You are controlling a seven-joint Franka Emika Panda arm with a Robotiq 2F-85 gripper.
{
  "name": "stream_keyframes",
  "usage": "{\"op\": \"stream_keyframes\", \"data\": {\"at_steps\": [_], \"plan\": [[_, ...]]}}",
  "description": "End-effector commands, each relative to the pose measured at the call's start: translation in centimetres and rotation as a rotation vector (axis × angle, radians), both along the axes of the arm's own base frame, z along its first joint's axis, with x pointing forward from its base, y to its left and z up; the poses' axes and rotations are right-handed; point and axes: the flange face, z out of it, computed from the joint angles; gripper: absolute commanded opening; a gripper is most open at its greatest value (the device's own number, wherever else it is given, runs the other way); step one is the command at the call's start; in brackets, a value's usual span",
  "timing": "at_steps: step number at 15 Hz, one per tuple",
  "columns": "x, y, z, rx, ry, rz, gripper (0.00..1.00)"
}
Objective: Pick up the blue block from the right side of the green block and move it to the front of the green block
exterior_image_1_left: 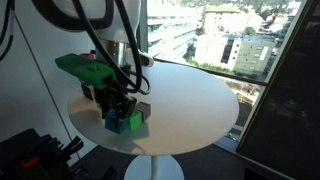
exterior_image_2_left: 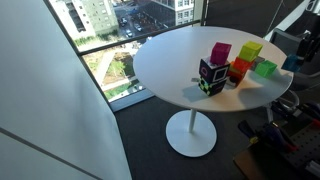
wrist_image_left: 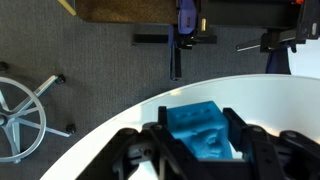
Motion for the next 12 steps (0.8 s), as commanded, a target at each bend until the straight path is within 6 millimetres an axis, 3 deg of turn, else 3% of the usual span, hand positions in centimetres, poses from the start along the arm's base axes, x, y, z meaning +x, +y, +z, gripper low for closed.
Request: {"op": "stream_keyframes", "data": {"at_steps": [1, 12], "plan": [[-0.9, 1.1, 0.3, -0.006, 0.006, -0.005, 0.32], [-1.5, 1.8, -1.1, -0.012, -0.005, 0.007, 0.32]]}}
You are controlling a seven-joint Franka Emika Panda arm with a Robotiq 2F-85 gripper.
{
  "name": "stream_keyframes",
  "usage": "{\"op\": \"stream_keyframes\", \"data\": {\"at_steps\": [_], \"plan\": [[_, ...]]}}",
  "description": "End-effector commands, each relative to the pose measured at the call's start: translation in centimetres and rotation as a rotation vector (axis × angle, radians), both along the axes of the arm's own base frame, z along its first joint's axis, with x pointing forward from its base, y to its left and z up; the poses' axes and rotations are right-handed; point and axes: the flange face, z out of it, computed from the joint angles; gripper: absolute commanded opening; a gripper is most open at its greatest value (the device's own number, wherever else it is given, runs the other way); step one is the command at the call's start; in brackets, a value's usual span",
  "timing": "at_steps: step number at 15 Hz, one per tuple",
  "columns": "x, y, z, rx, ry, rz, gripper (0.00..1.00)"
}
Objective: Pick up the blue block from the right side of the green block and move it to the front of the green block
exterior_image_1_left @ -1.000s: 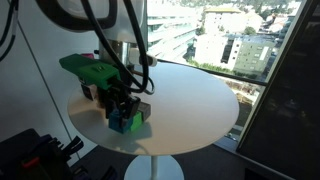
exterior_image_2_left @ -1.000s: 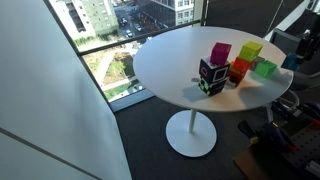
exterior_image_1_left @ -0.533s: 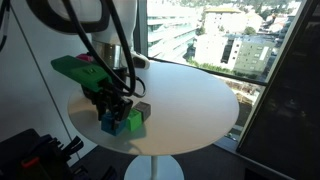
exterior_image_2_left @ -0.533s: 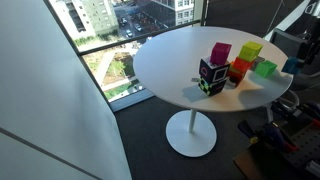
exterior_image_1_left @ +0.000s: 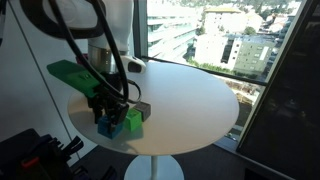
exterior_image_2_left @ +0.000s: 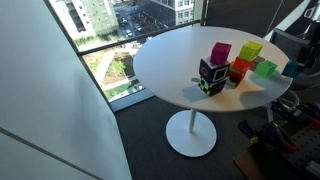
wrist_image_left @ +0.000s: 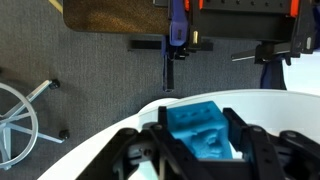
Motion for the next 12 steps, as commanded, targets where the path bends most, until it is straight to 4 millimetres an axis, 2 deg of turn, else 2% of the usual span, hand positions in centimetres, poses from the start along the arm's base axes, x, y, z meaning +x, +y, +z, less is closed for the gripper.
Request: {"op": "stream_keyframes", "data": {"at_steps": [1, 12], "plan": [[0.0, 0.5, 0.4, -0.027, -0.032, -0.009, 0.32], [0.3, 0.7, -1.0, -0.050, -0.046, -0.025, 0.32]]}}
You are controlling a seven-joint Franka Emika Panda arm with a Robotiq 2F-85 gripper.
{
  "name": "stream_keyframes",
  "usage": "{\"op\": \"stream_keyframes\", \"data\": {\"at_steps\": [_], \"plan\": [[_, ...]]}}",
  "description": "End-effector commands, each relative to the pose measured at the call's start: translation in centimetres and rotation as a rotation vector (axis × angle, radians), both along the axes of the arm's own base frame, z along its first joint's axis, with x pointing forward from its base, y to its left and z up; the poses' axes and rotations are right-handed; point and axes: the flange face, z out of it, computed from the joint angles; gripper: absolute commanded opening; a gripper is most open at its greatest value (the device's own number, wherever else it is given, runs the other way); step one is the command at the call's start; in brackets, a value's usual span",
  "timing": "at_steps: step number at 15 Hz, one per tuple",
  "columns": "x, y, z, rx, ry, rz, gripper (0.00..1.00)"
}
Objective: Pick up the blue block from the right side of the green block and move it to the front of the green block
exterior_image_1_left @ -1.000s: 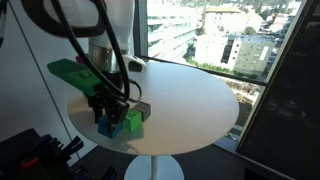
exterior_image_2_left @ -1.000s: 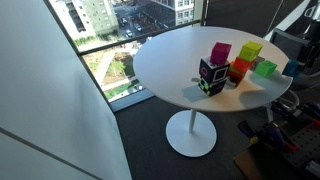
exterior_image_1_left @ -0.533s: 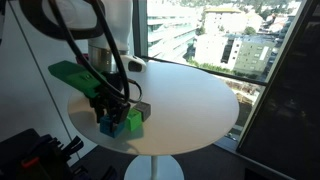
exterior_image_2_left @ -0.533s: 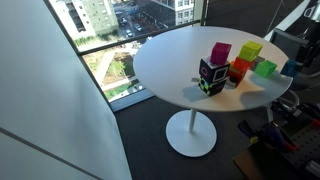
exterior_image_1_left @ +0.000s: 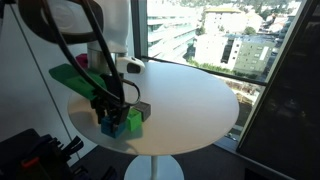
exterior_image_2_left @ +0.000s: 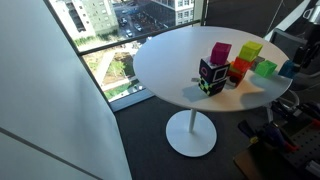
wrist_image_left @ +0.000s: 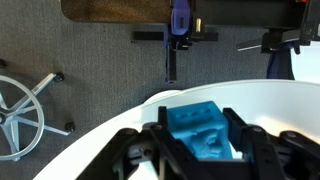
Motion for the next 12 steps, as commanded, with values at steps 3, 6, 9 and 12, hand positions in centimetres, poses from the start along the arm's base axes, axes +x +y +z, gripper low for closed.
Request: {"op": "stream_keyframes", "data": {"at_steps": [3, 6, 9, 12], "plan": [[0.2, 0.2, -1.0, -0.034, -0.002, -0.020, 0.32], [0.5, 0.0, -1.5, -0.041, -0.003, -0.029, 0.32], [0.7, 0.0, -1.9, -0.049, -0.004, -0.037, 0.32], [0.9, 0.0, -2.2, -0.053, -0.004, -0.044, 0.32]]}}
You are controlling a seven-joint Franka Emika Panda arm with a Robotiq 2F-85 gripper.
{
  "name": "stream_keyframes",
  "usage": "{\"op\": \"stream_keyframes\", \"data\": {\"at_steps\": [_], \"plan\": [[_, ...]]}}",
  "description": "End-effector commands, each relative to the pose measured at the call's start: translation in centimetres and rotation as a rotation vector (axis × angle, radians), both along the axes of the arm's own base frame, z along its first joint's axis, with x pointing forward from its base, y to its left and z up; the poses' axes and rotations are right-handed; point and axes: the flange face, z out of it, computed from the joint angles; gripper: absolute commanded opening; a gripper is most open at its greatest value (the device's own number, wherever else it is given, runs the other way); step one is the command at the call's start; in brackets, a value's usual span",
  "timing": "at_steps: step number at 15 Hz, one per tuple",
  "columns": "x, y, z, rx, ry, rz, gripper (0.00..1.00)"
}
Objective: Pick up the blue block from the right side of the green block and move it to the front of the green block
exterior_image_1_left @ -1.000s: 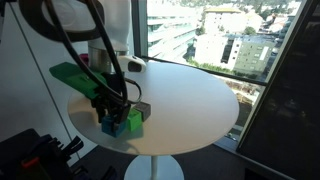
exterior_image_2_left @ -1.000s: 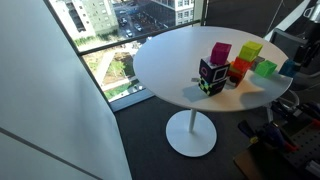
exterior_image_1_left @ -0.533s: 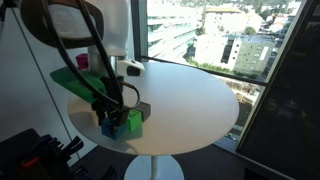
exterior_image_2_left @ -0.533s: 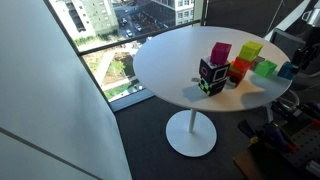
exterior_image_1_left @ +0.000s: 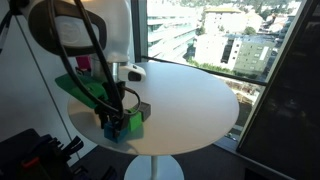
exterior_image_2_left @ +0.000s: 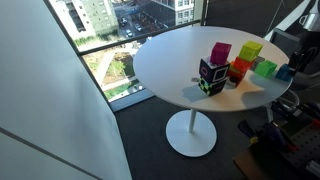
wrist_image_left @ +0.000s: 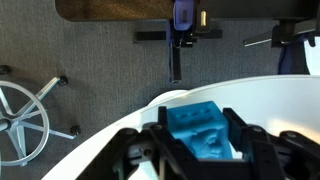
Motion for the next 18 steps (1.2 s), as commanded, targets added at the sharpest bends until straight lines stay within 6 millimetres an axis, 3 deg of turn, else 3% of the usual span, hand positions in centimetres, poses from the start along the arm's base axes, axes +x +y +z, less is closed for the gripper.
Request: {"op": "stream_keyframes", "data": {"at_steps": [1, 18], "plan": [[0.6, 0.0, 0.0, -0.033, -0.007, -0.008, 0.32], [2.0, -0.1, -0.8, -0.057, -0.030, -0.039, 0.32]]}}
